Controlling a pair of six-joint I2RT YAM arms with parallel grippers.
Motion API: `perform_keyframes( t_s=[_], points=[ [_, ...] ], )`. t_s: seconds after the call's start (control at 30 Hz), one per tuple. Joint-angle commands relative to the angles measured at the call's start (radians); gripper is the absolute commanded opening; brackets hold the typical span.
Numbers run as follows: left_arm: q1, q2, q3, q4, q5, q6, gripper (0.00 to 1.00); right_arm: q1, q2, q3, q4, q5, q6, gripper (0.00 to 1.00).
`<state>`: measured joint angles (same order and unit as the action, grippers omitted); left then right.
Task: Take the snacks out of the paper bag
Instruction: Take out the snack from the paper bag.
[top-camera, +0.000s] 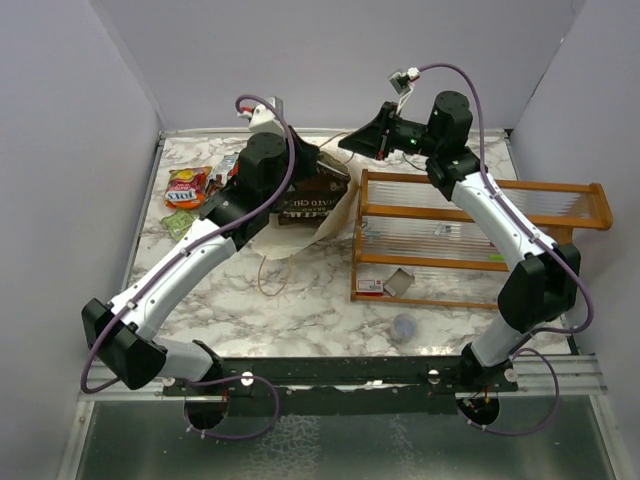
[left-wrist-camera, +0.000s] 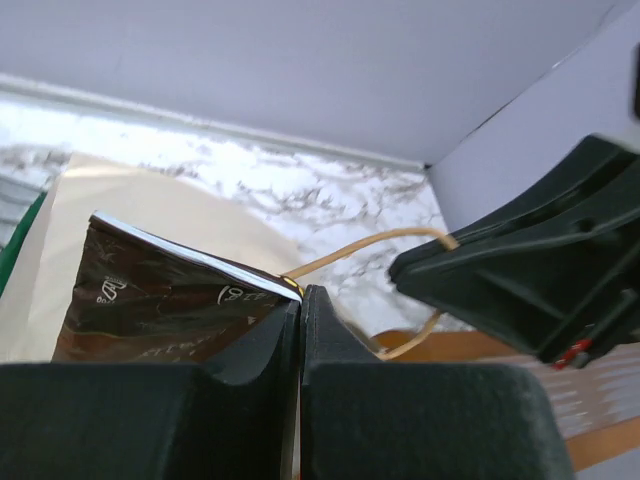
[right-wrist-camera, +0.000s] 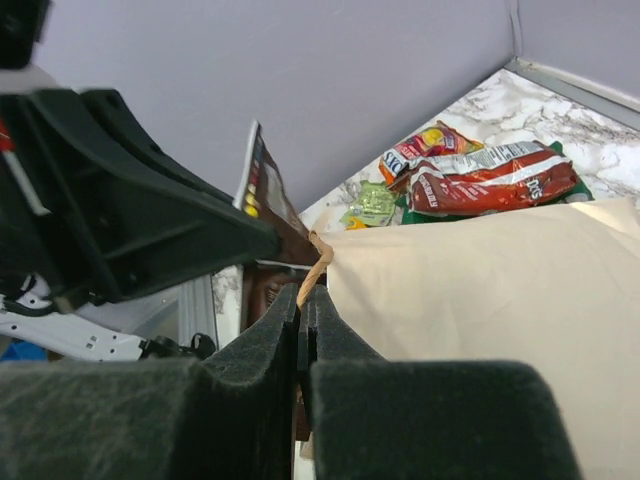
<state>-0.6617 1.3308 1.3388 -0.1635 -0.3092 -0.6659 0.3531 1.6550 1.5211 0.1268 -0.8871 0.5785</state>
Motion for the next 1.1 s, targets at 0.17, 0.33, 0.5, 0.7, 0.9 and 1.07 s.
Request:
perform_keyframes(
  t_s=[0.17,0.33,0.5,0.7,0.9,1.07],
  points=[
    [0.019,0.034,0.250,-0.073,0.072,0.116,0.00,-0.024,0.013,0.083,-0.017,0.105,-0.026,0.01],
    [0.032,-0.024,0.285,-0.077,0.145,0.202,0.00,-0.072,0.025,0.081,0.018,0.094,0.020,0.01],
    [0.041,-0.096,0.308,-0.098,0.101,0.302,0.00,-0.123,0.036,0.061,0.084,0.060,0.085,0.01],
    [0.050,-0.130,0.426,-0.176,0.040,0.399,0.00,-0.140,0.059,0.084,0.092,0.012,0.098,0.01],
    [0.050,-0.082,0.542,-0.183,0.104,0.407,0.00,-0.135,0.098,0.102,0.175,-0.100,0.167,0.01],
    [0.066,0.012,0.670,-0.216,0.019,0.489,0.00,-0.135,0.081,0.100,0.116,-0.054,0.129,0.01]
  ],
)
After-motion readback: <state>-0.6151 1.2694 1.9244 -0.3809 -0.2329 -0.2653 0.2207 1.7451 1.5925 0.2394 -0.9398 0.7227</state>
